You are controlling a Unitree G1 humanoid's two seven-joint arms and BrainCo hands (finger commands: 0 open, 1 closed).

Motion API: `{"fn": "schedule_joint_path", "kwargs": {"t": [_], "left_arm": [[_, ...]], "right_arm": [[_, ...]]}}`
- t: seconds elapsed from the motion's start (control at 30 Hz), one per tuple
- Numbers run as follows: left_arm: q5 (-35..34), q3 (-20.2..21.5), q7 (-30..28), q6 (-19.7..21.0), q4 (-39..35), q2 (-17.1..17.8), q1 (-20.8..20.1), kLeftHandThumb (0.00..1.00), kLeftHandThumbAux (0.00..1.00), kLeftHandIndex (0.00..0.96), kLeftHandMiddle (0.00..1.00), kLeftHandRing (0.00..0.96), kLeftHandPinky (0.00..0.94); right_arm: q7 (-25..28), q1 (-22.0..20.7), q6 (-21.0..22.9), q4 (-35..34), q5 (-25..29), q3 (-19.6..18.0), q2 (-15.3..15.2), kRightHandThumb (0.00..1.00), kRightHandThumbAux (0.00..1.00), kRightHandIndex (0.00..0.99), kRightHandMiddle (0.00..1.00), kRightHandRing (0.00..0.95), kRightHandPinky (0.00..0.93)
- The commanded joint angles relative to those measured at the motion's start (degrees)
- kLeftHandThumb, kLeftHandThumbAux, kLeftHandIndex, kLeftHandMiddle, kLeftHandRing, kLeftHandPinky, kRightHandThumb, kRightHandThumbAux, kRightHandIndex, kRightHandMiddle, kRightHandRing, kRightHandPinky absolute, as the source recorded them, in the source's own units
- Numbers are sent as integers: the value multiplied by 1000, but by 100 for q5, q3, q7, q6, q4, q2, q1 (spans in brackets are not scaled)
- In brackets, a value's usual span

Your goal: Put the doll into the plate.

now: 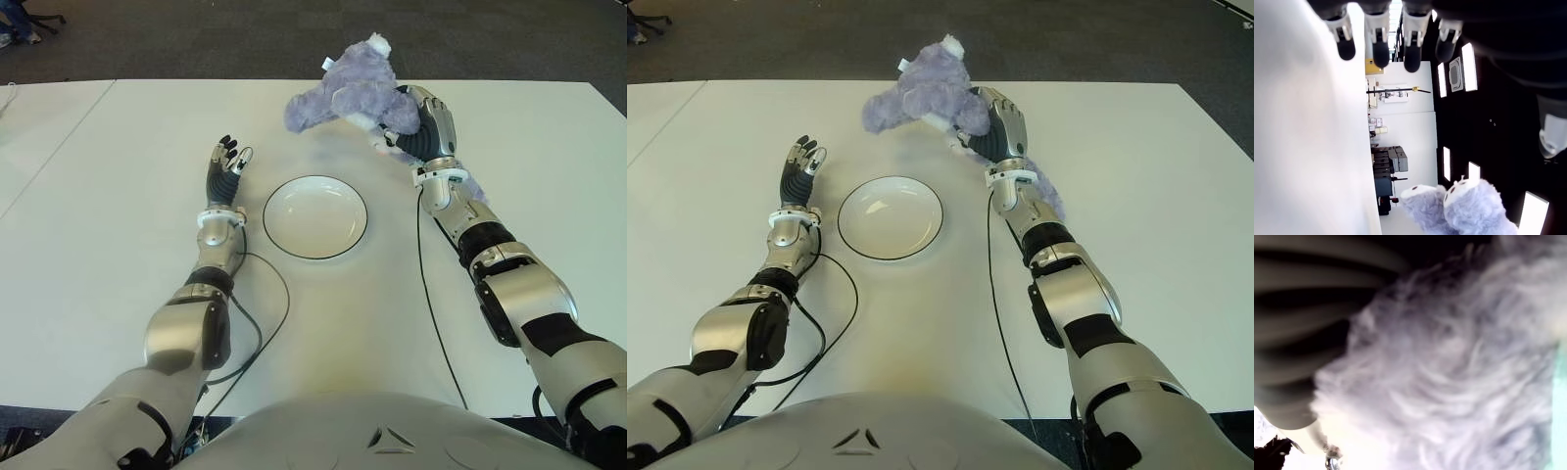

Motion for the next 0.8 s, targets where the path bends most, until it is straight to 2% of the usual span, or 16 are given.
{"fn": "schedule_joint_path", "kwargs": {"t": [0.03, 0.47, 0.8], "left_arm": [[70, -73, 47, 702, 778, -412, 1144, 0, 444, 92, 122, 96, 60], [65, -69, 74, 714, 778, -443, 1134, 0, 455, 96, 118, 86, 36], [50, -53, 92, 730, 781, -457, 1127, 0, 454, 111, 133, 103, 56]], "right_arm": [[145, 252, -299, -637, -48, 42, -193, 422, 715, 760, 866, 862, 835], [399, 404, -368, -1159, -35, -5, -342, 422, 720, 750, 861, 863, 853], [455, 579, -459, -1541, -49, 6, -380, 413, 730, 753, 862, 866, 857]]}}
